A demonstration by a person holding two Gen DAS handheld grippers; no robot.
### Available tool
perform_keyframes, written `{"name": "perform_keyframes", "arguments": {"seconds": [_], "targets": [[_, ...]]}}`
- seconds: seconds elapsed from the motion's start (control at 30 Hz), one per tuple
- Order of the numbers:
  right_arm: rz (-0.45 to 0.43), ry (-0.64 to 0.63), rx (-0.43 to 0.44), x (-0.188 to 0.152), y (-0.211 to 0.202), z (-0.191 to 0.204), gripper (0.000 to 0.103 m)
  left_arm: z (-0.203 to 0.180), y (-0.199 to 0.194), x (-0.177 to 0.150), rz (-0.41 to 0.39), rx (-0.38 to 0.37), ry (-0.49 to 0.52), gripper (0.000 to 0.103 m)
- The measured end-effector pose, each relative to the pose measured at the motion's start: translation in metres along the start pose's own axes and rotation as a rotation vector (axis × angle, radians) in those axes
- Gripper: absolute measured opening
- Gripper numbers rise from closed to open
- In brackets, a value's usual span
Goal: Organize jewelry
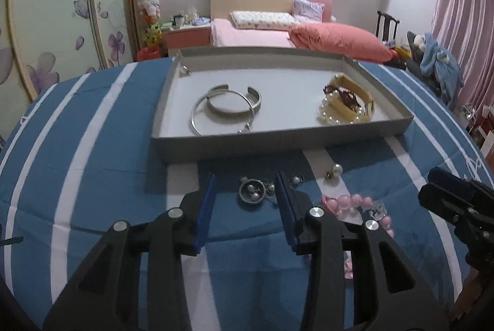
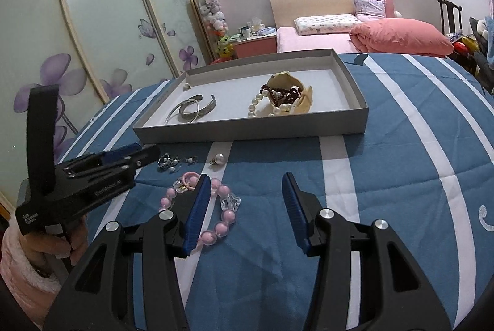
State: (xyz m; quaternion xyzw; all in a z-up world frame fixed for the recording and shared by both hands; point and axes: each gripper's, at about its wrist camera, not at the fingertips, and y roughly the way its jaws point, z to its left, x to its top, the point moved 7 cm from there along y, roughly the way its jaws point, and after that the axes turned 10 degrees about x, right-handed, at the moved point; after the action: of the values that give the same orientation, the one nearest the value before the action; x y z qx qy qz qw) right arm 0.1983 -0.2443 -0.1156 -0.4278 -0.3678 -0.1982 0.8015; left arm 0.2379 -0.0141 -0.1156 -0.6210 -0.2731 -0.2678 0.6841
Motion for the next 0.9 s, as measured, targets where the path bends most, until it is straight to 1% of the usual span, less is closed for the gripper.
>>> {"name": "perform_keyframes", "arguments": {"seconds": [0.07, 0.13, 0.27, 0.4, 0.47, 0.57, 0.6, 0.63, 0.8, 0.87, 0.9], "targets": [[0.001, 0.003, 0.001, 0.000, 0.001, -0.001, 0.049, -0.003, 0.004, -0.003, 0.021, -0.004, 0.014, 0.037], [0.002, 0.004, 0.002, 0.001, 0.001, -0.002, 0.049, -0.008, 0.008, -0.005, 0.047, -0.007, 0.033, 0.033], [0.001, 0.009, 0.004, 0.000, 0.002, -0.004, 0.049, -0.012, 0.015, -0.007, 0.081, -0.005, 0.040, 0.030], [0.004, 0.014, 0.003, -0.001, 0.002, -0.006, 0.049, -0.015, 0.018, -0.006, 0.087, 0.000, 0.047, 0.025], [0.006, 0.018, 0.003, -0.001, 0.003, -0.006, 0.049, -0.015, 0.018, -0.005, 0.086, 0.000, 0.048, 0.020], [0.008, 0.019, 0.005, -0.002, 0.003, -0.006, 0.049, -0.015, 0.018, -0.004, 0.088, 0.004, 0.048, 0.018], [0.009, 0.018, 0.006, -0.002, 0.002, -0.006, 0.049, -0.015, 0.018, -0.004, 0.086, 0.000, 0.047, 0.016], [0.009, 0.018, 0.006, -0.001, 0.002, -0.006, 0.049, -0.015, 0.018, -0.003, 0.085, -0.003, 0.047, 0.006], [0.015, 0.007, 0.013, -0.002, 0.000, -0.002, 0.049, -0.008, 0.016, -0.002, 0.077, -0.001, 0.019, 0.005], [0.017, 0.003, 0.014, -0.002, 0.001, -0.001, 0.049, -0.008, 0.013, -0.003, 0.069, 0.005, 0.034, 0.006], [0.018, 0.004, 0.016, -0.002, 0.001, -0.001, 0.049, -0.008, 0.011, -0.003, 0.060, 0.005, 0.037, 0.013]]}}
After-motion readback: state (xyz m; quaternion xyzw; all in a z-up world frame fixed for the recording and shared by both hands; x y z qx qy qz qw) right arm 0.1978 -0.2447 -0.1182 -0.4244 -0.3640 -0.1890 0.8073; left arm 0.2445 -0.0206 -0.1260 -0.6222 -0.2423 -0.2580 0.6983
